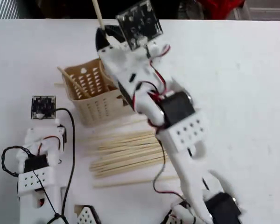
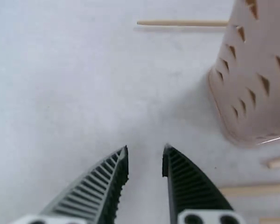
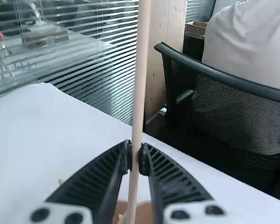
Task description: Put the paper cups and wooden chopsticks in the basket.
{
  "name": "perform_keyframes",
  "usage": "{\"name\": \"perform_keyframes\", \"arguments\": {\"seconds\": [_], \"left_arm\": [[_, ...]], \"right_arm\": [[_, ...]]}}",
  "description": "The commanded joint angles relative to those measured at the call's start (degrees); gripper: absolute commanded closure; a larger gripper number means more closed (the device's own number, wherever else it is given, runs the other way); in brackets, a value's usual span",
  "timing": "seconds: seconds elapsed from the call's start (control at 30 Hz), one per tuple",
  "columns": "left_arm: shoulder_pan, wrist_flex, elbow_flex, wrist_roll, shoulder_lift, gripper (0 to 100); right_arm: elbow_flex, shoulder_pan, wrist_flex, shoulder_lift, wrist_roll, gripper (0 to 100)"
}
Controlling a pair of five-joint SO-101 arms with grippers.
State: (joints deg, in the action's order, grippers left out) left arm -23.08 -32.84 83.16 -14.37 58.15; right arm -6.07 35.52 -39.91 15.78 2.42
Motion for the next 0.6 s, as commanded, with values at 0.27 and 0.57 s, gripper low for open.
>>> {"name": "perform_keyframes", "arguments": {"seconds": [0.27, 0.57], "left_arm": [[0.7, 1.7, -0.3, -0.7, -0.3, 86], [0.7, 1.7, -0.3, -0.7, -0.3, 86]], "right_arm": [[-8.2, 1.8, 3.3, -11.6, -9.9, 98.1], [-13.2, 4.3, 2.9, -9.3, -9.5, 98.1]]}}
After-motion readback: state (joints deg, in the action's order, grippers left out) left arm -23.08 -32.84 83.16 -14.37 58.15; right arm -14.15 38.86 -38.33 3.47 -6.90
